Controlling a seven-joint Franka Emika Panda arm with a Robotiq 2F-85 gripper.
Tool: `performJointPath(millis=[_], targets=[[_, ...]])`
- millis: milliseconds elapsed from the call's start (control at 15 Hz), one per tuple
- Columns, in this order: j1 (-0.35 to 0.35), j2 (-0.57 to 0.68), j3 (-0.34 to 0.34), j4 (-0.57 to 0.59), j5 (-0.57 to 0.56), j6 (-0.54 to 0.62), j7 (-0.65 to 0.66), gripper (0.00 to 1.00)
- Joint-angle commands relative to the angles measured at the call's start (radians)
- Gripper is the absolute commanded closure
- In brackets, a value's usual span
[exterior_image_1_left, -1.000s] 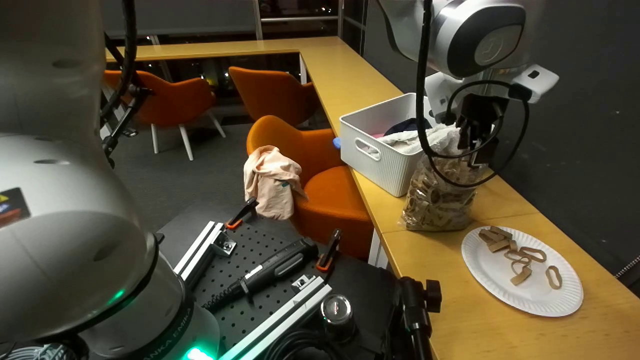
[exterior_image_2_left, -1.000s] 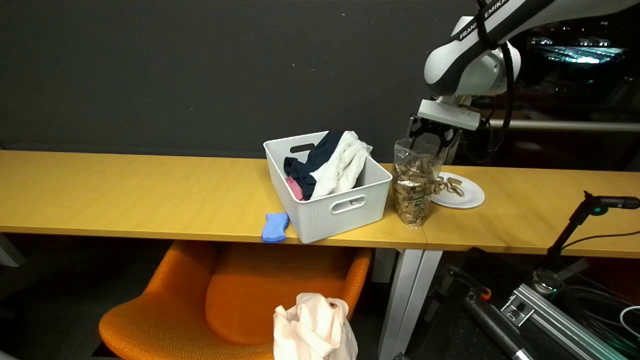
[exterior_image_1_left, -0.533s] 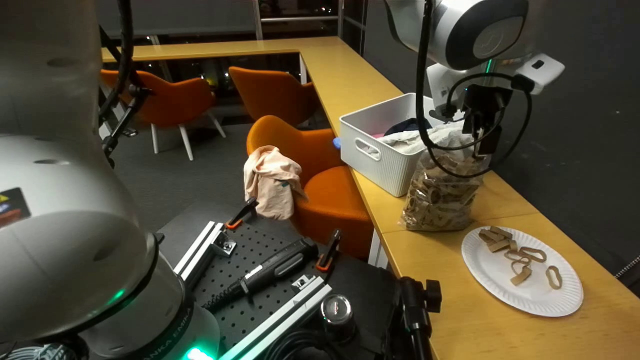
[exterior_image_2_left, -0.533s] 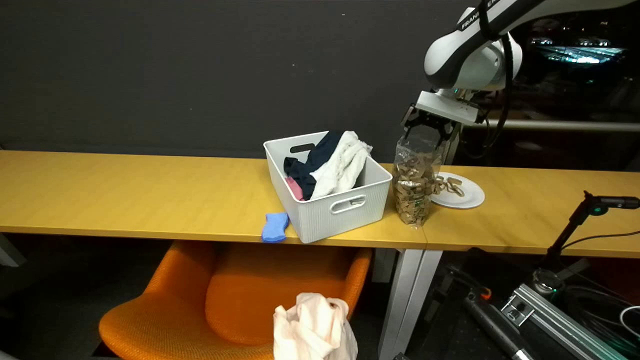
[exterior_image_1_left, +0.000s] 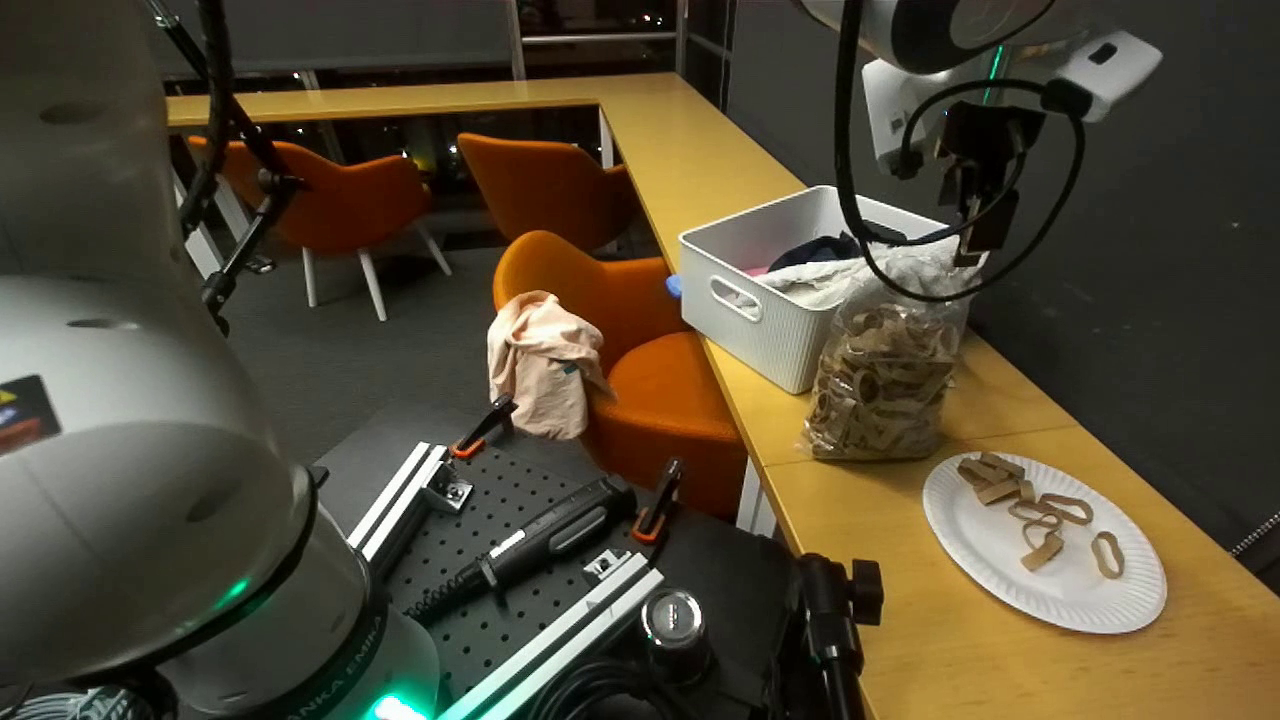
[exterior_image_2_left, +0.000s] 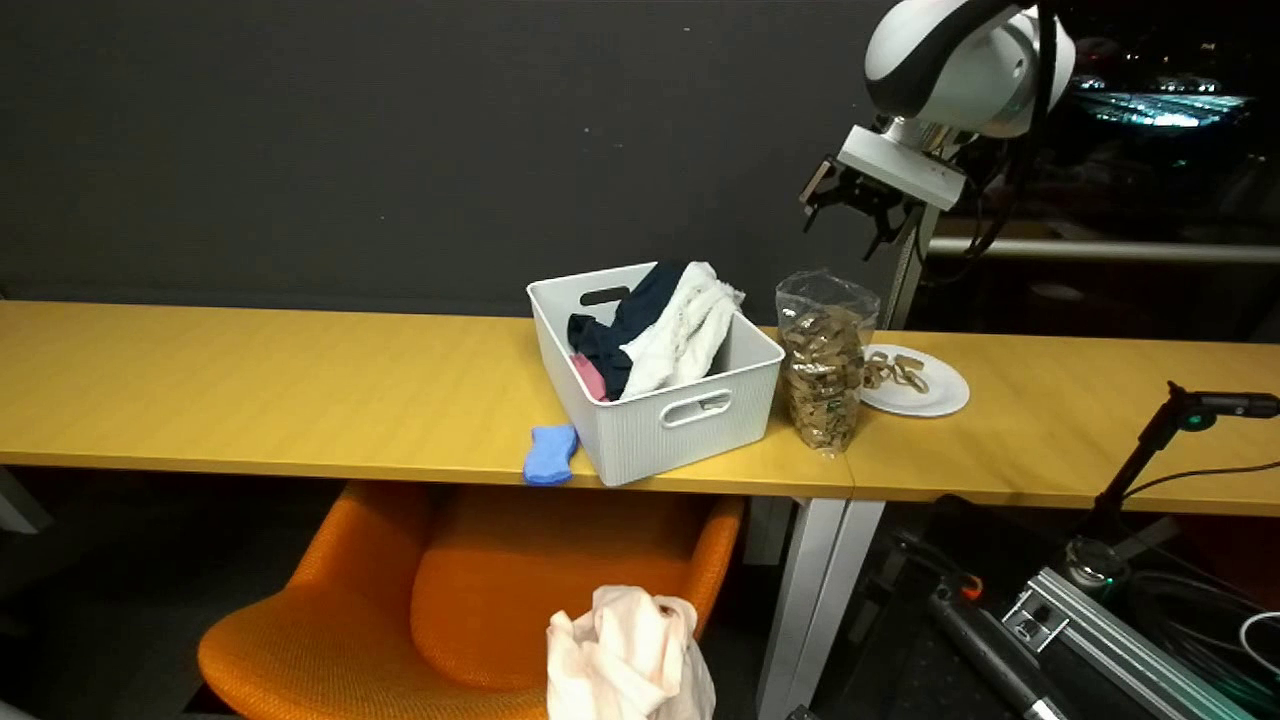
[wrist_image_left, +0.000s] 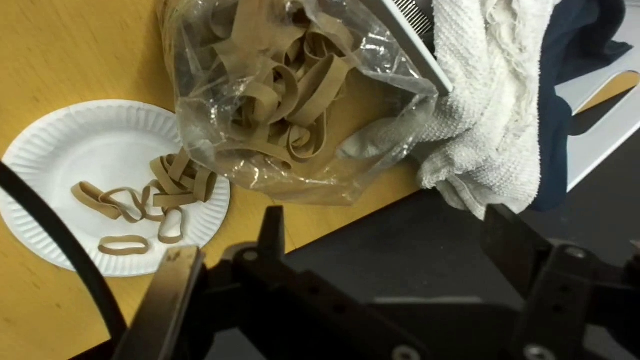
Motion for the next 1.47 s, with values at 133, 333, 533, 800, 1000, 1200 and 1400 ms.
performJointPath(millis=[133, 333, 533, 800, 1000, 1200, 1400], targets=[[-0.027, 0.021, -0.046, 0.041, -0.082, -0.009, 0.028, 0.0], [-0.05, 0.081, -0.082, 0.073, -0.131, -0.025, 0.054, 0.0], [-0.074, 0.163, -0.107, 0.092, -0.153, -0.03, 0.06, 0.0], [-0.096, 0.256, -0.124, 0.105, -0.14, -0.029, 0.059, 0.0], [-0.105, 0.324, -0.134, 0.121, -0.139, -0.025, 0.071, 0.0], [-0.116, 0.396, -0.118, 0.142, -0.114, 0.013, 0.071, 0.0], [-0.119, 0.442, -0.096, 0.163, -0.086, 0.046, 0.059, 0.0]])
